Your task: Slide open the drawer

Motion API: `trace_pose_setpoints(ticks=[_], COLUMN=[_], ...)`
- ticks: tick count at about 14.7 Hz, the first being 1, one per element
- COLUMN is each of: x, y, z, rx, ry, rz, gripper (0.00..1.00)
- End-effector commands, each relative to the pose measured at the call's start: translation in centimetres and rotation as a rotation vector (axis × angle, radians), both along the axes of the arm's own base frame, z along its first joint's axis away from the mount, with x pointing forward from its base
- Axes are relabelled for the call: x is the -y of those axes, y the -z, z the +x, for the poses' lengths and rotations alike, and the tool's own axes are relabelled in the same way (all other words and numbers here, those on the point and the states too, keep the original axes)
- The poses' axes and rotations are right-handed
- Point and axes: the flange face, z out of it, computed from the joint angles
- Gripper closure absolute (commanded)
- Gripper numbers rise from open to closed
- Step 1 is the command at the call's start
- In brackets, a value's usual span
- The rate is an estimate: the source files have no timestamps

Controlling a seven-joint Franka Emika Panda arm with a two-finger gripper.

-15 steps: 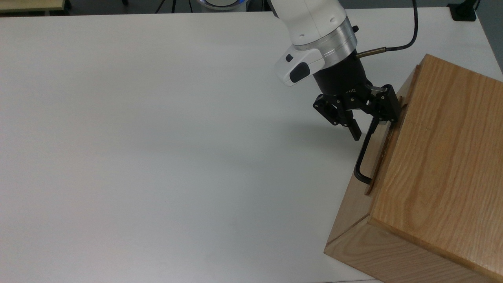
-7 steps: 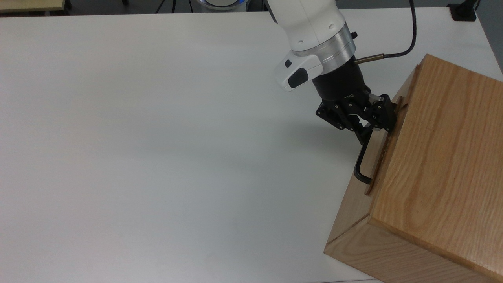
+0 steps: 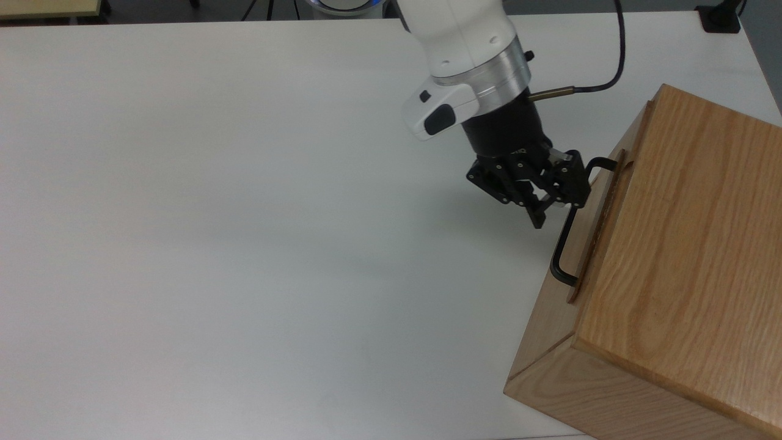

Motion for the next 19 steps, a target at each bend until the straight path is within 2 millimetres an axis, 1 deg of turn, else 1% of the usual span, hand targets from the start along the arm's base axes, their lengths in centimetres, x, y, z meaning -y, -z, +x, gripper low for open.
trace_pose_setpoints(ticks=[1,3,4,5,6,7,8,10,11,13,14,18,19], x=[1.0,1.2,1.3,2.0,2.4,2.4,2.3,1.9,1.4,1.2,0.9,-0.2,-1.0], y=[-0.8,-0.8,-0.8,-0.7,-0.8,-0.8,-0.8,-0.8,-1.0,-1.3,-1.4,-1.6,-1.5], z=[-0.8,-0.8,-0.8,-0.6,-0.5,-0.5,-0.5,-0.7,-0.8,-0.9,-1.0,-1.2,-1.5], rx=[-0.024,-0.018,-0.015,-0.017,-0.016,-0.018,-0.018,-0.018,-0.018,-0.017,-0.016,-0.012,-0.015], ry=[-0.008,-0.024,-0.032,-0.023,-0.017,-0.019,-0.021,-0.029,-0.038,-0.042,-0.046,-0.053,-0.067], rz=[-0.03,-0.041,-0.043,-0.041,-0.038,-0.039,-0.04,-0.037,-0.032,-0.029,-0.026,-0.014,-0.007], gripper=[1.0,1.0,0.9,0.68,0.54,0.45,0.4,0.36,0.35,0.34,0.31,0.31,0.31])
